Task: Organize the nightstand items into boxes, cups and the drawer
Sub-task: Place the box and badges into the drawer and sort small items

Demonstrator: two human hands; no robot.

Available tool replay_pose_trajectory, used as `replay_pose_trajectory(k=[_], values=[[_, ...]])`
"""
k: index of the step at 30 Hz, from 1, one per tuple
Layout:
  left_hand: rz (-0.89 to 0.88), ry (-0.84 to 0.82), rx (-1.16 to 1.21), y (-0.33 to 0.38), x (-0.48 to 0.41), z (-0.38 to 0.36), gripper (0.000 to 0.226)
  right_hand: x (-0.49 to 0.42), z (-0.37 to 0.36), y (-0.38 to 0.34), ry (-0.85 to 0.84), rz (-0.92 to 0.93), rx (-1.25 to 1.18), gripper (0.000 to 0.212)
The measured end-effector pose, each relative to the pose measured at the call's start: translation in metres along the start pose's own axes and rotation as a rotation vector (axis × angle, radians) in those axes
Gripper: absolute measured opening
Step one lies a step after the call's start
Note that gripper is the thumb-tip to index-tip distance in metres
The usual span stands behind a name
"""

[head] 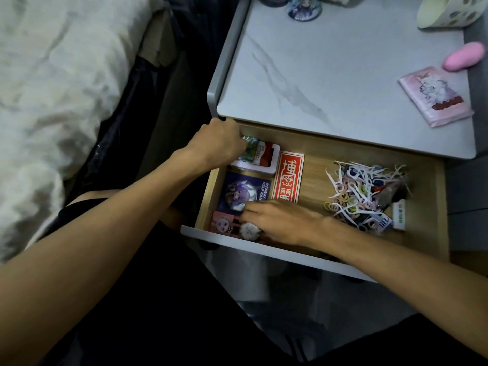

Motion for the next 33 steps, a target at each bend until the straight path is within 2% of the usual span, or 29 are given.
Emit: replay_pose_trajectory(k=[3, 14, 17, 19, 21, 23, 25, 28, 31, 33], values=[[-0.009, 0.006, -0.008, 0.0, 0.0, 0.0, 0.027, -0.004, -0.002, 0.001, -0.008, -0.035, 0.032, 0.052], [-0.03, -0.001, -0.051, -0.001, -0.002, -0.003, 0.027, -0.009, -0.009, 0.0, -0.025, -0.035, 0.059, 0.049], [-0.026, 0.013, -0.083, 0.001, 0.004, -0.003, 0.027, -0.005, -0.012, 0.005, -0.009, -0.062, 0.011, 0.064], [-0.031, 0.08, -0.194, 0.01, 0.014, 0.0, 0.024, 0.007, -0.007, 0.012, 0.023, -0.115, -0.056, 0.07], [-0.068, 0.168, -0.321, 0.027, 0.025, 0.004, 0.023, 0.031, 0.007, 0.03, 0.061, -0.231, -0.196, 0.059], [-0.149, 0.175, -0.357, 0.048, 0.033, -0.003, 0.025, 0.068, 0.025, 0.056, 0.096, -0.337, -0.249, 0.039], [-0.262, 0.098, -0.298, 0.065, 0.035, -0.016, 0.03, 0.104, 0.039, 0.087, 0.095, -0.421, -0.175, 0.023], [-0.407, -0.142, -0.101, 0.094, 0.037, -0.043, 0.035, 0.153, 0.036, 0.116, -0.066, -0.512, -0.087, 0.019], [-0.396, -0.448, 0.098, 0.121, 0.045, -0.08, 0.019, 0.174, 0.018, 0.114, -0.224, -0.488, -0.026, 0.027], [-0.335, -0.627, 0.202, 0.134, 0.053, -0.111, 0.015, 0.179, 0.007, 0.112, -0.241, -0.462, 0.012, 0.031]])
Point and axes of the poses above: each hand's wrist, its own x-axis away from the middle knuckle, its own z-axis out of the back of the hand, y = z × x, the point moved 8 cm from there along -x, towards the middle knuckle, and after that the axes turned 1 degree about -y, right-handed, at the moved point
